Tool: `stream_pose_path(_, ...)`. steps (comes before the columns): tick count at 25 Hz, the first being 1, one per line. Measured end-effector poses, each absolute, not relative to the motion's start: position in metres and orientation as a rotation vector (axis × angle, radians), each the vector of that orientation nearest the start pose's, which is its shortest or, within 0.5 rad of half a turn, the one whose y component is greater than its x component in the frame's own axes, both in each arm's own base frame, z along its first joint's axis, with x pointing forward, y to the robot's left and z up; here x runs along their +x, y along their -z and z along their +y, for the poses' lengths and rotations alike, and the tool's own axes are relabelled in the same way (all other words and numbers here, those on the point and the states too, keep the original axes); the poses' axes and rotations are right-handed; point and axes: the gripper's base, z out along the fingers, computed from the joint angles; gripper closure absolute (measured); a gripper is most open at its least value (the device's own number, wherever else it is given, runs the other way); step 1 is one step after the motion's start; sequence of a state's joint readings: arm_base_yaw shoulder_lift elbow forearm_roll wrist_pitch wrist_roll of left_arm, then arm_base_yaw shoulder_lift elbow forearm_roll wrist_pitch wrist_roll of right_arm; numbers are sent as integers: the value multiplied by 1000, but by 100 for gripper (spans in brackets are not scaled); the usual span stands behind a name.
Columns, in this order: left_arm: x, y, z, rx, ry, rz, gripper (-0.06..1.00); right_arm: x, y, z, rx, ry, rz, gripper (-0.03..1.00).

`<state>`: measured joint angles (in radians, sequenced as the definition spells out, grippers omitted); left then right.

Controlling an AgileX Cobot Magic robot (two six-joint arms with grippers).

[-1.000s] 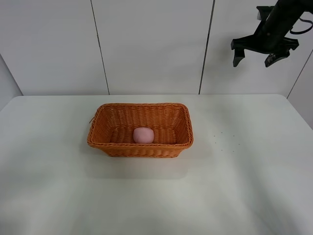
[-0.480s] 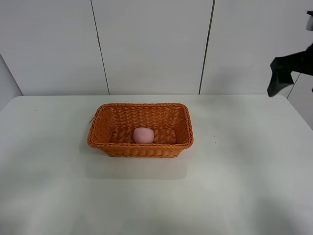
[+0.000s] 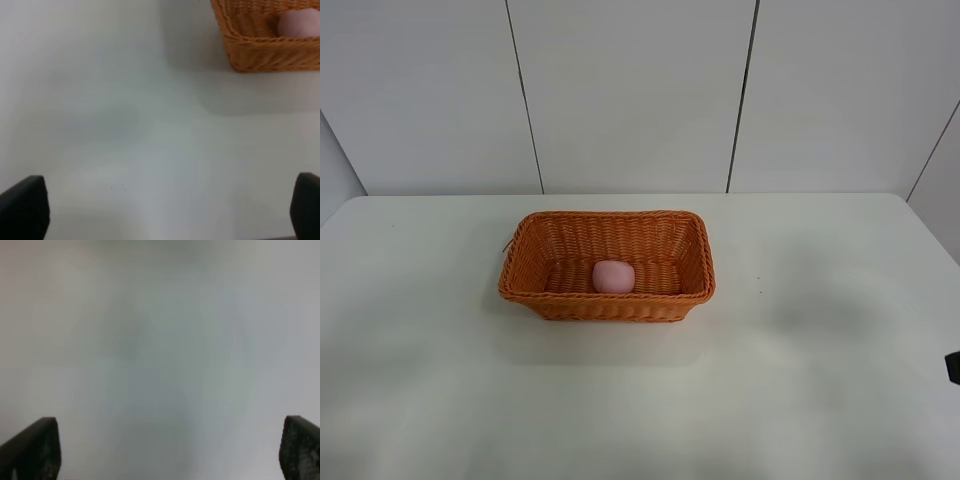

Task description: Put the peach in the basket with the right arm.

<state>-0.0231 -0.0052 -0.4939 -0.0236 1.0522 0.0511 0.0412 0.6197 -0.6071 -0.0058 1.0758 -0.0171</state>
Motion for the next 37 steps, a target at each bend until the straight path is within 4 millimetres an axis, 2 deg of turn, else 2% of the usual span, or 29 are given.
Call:
stream_pose_path(3, -5, -276, -2, 76, 11, 2035, -4, 62, -267, 3, -86, -5, 2468, 30)
stream_pose_path(7, -5, -276, -2, 76, 11, 2035, -4, 39, -273, 2, -82, -5, 2298, 30)
stream_pose_path(21, -5, -276, -2, 76, 11, 2035, -4, 0, -277, 0, -73, -6, 2038, 30)
stream_pose_path(37, -5, -276, -2, 76, 11, 2035, -4, -3, -277, 0, -71, -8, 2019, 30)
